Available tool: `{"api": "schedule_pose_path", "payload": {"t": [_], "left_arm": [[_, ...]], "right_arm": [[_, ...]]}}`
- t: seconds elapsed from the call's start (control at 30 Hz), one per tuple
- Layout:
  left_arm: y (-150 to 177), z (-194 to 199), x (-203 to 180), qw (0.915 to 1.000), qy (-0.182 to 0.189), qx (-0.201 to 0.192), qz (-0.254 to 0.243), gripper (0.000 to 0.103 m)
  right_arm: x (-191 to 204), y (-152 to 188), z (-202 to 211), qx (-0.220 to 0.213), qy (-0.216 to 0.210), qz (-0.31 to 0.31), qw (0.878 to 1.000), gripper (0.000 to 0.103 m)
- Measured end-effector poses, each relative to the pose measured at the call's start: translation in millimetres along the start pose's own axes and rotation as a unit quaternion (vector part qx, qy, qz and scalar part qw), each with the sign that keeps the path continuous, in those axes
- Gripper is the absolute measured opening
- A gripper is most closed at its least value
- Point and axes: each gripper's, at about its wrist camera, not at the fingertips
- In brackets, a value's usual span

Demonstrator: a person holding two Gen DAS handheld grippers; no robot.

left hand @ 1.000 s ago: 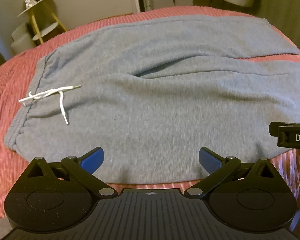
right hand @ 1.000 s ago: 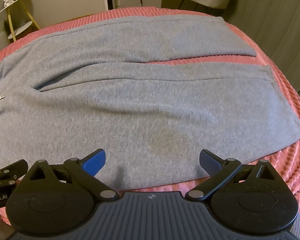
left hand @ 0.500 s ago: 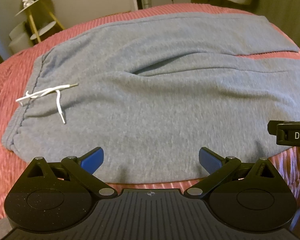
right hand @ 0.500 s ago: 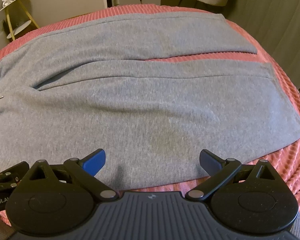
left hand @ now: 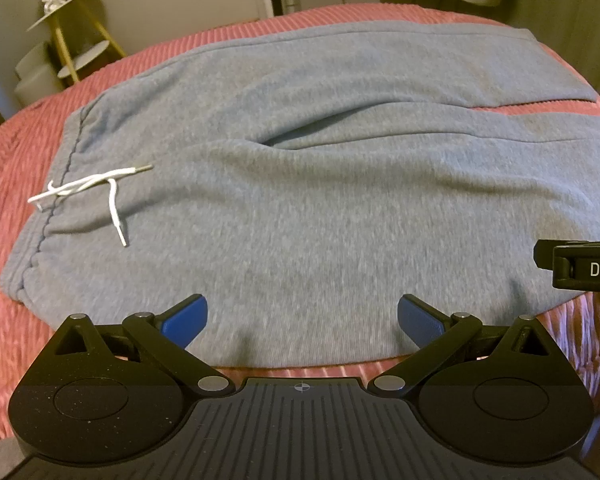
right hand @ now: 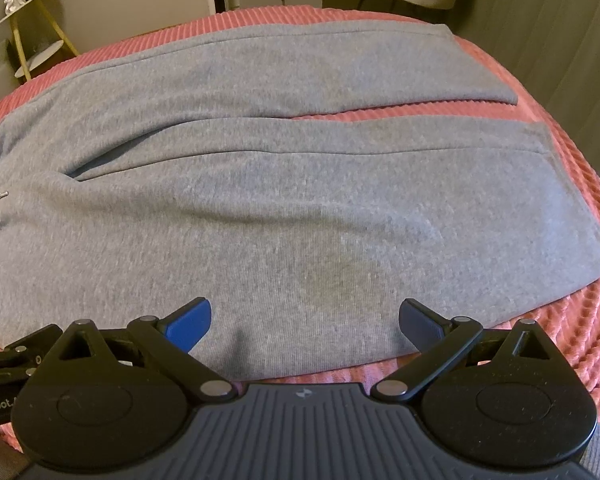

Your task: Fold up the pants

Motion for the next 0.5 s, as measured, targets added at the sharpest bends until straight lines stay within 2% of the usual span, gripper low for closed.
{"api": "schedule_pose_path", "payload": {"t": [0.5], "left_arm": [[-8.8,-10.4,-4.6,0.9999,0.007,0.013,-0.006,0.103]], "right_arm": [[-5.0,-3.4,-10.8,0.008,-0.001,-0.016,1.000,0.100]]}}
Point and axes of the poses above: each gripper's, at about its wrist camera, not at the fingertips, and z roughly against the way its jaws point, x to its left, y to its underside, and after that the axes turned 14 degrees about -y, right-handed
